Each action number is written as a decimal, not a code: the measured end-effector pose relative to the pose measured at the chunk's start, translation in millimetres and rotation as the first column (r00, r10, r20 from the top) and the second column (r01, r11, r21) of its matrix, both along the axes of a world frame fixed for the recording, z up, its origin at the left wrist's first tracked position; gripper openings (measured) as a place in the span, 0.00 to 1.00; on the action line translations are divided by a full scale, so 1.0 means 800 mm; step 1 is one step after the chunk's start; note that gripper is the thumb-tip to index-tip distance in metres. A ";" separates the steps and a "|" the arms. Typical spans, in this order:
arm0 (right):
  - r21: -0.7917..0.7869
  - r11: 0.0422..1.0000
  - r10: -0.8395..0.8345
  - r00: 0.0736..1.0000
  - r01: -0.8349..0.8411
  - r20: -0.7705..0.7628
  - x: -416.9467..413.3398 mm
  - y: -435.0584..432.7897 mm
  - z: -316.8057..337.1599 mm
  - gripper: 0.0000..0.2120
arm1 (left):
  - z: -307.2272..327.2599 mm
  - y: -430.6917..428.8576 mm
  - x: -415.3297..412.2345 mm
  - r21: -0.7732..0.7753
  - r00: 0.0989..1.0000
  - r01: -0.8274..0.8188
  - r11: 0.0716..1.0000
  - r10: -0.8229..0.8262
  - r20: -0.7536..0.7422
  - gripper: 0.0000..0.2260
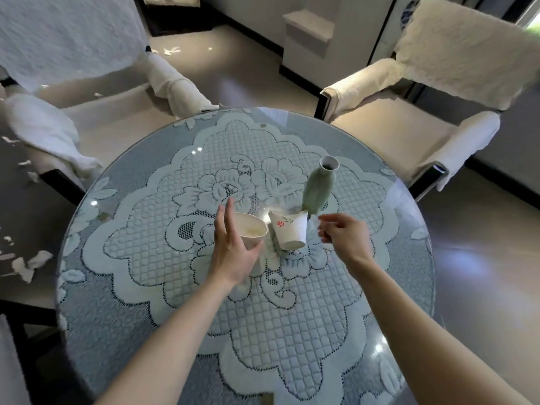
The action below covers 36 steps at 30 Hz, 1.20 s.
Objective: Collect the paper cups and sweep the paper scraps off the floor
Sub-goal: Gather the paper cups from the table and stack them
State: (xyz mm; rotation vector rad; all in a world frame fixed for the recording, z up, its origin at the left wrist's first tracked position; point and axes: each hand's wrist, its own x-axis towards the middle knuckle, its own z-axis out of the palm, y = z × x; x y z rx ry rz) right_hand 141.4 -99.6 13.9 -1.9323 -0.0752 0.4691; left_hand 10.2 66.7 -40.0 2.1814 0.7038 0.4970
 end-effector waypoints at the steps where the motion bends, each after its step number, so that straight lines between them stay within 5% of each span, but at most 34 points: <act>1: -0.041 0.999 0.036 0.998 -0.034 0.049 -0.001 0.007 0.001 0.09 | 0.001 0.004 -0.001 -0.011 1.000 0.007 1.000 -0.007 -0.003 0.50; 6: -0.347 0.909 0.335 0.901 -0.232 0.274 -0.005 0.056 -0.007 0.17 | -0.002 0.024 -0.006 -0.027 1.000 0.028 0.999 -0.028 -0.005 0.49; 11: -0.655 0.683 0.564 0.802 -0.322 0.194 -0.016 0.077 -0.039 0.32 | -0.003 0.043 -0.015 -0.016 1.000 0.011 1.000 -0.011 -0.008 0.50; 22: -0.429 0.842 0.479 0.819 -0.326 0.316 -0.032 0.110 -0.009 0.26 | 0.036 0.080 -0.058 -0.019 0.991 -0.136 0.991 0.136 0.014 0.52; 36: -0.158 0.725 0.665 0.624 -0.670 0.410 -0.122 0.129 0.075 0.28 | 0.125 0.010 -0.209 -0.016 0.822 -0.555 0.832 0.551 0.145 0.51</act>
